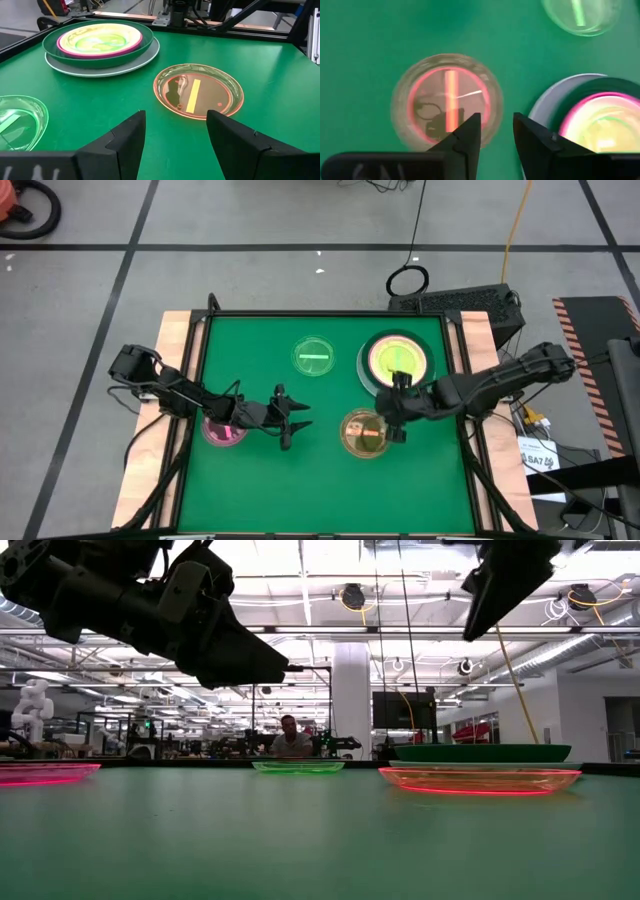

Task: Stack plastic plates
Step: Stack the orange transparent plate on the green transparent plate

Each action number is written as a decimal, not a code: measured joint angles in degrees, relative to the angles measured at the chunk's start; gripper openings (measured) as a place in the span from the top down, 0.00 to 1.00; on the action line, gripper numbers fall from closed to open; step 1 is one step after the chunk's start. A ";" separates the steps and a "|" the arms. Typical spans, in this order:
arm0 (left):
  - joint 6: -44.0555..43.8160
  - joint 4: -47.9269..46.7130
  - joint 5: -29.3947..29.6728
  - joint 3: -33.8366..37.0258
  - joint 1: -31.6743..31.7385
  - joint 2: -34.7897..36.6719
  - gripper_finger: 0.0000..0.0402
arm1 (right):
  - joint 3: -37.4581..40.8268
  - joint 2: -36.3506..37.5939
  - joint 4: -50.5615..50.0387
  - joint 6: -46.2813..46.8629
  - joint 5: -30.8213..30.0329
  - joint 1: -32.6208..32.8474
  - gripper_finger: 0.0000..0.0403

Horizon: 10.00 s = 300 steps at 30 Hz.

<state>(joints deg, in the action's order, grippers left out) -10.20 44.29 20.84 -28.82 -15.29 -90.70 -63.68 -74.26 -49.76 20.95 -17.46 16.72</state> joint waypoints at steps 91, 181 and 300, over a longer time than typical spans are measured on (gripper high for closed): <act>3.09 -1.22 -1.49 0.00 0.00 0.00 0.46 | 0.00 -24.15 11.85 -2.62 5.41 15.11 0.57; 3.74 -1.18 -1.47 -0.11 0.66 0.00 0.46 | -11.92 -28.22 0.59 -6.49 -0.70 15.25 1.00; 6.93 -3.79 -1.42 -0.28 2.54 -0.02 0.46 | 12.31 -4.26 -1.06 -8.14 -16.67 -14.88 1.00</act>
<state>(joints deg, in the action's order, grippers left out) -3.27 40.50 19.42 -29.10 -12.75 -90.72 -51.37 -78.52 -50.82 12.81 -34.13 1.84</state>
